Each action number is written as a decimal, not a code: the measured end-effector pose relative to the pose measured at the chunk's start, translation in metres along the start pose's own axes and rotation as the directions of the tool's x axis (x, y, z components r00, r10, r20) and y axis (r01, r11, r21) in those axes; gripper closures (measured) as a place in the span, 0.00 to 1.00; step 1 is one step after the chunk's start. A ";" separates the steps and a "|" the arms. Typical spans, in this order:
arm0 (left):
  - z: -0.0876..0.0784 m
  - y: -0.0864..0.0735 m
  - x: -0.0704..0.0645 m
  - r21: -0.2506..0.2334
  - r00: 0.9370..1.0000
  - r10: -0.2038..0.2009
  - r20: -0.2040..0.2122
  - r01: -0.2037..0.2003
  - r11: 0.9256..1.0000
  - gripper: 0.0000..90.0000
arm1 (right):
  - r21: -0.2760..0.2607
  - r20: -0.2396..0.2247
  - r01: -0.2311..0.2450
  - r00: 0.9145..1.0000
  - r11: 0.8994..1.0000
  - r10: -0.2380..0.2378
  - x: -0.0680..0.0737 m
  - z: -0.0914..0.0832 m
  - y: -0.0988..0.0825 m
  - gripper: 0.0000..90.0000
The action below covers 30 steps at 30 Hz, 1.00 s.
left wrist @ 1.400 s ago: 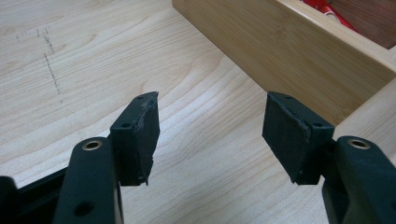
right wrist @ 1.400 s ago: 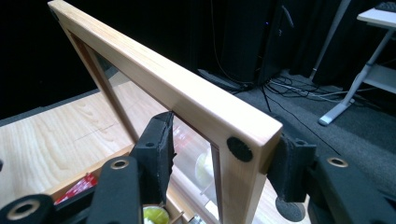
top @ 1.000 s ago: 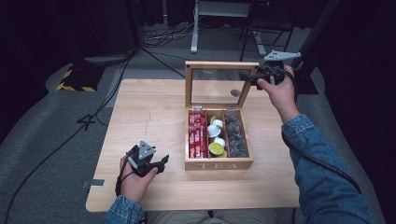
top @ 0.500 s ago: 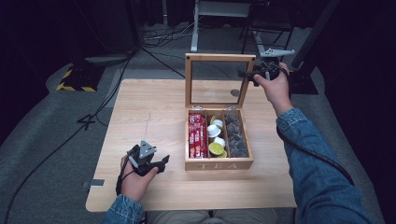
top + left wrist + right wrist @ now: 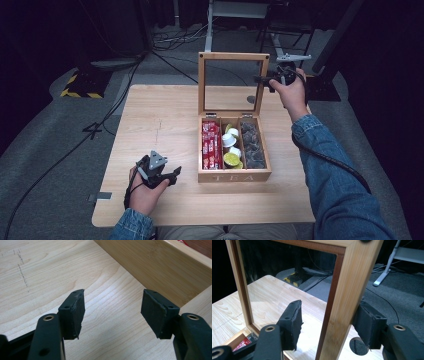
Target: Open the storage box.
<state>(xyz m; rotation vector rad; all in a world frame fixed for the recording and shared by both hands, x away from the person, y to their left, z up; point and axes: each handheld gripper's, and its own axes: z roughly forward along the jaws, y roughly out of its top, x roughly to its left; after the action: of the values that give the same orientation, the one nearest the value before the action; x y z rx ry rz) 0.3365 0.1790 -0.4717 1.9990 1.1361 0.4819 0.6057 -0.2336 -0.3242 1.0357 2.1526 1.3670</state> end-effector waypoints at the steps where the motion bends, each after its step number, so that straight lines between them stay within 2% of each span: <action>1: 0.000 0.000 0.000 0.000 1.000 0.001 -0.001 -0.001 1.000 0.40 | 0.000 0.003 -0.003 1.000 1.000 0.003 -0.001 0.001 -0.001 0.46; 6: 0.000 0.000 0.001 0.001 1.000 0.003 -0.005 -0.003 1.000 0.40 | 0.001 0.012 -0.022 1.000 1.000 0.022 -0.002 0.002 -0.004 0.42; 13: 0.001 0.000 0.003 0.004 1.000 -0.004 -0.003 0.004 1.000 0.40 | -0.014 0.015 -0.039 0.999 0.999 0.040 -0.002 -0.005 -0.005 0.43; 24: -0.003 0.007 0.008 0.013 1.000 -0.003 -0.011 0.003 1.000 0.40 | -0.015 0.021 0.022 1.000 1.000 -0.022 0.010 -0.026 0.001 0.47; 27: -0.003 0.007 0.008 0.015 1.000 0.002 -0.009 -0.002 1.000 0.40 | -0.025 0.009 0.030 1.000 0.999 -0.030 0.014 -0.031 0.000 0.49; 30: -0.003 0.007 0.008 0.017 1.000 0.009 -0.008 -0.009 1.000 0.40 | -0.040 0.002 0.067 0.998 0.997 -0.067 0.024 -0.039 -0.001 0.48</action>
<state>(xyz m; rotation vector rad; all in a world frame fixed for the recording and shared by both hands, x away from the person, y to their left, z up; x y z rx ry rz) 0.3426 0.1848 -0.4652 2.0197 1.1400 0.4866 0.5641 -0.2396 -0.3064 0.9407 2.1312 1.3732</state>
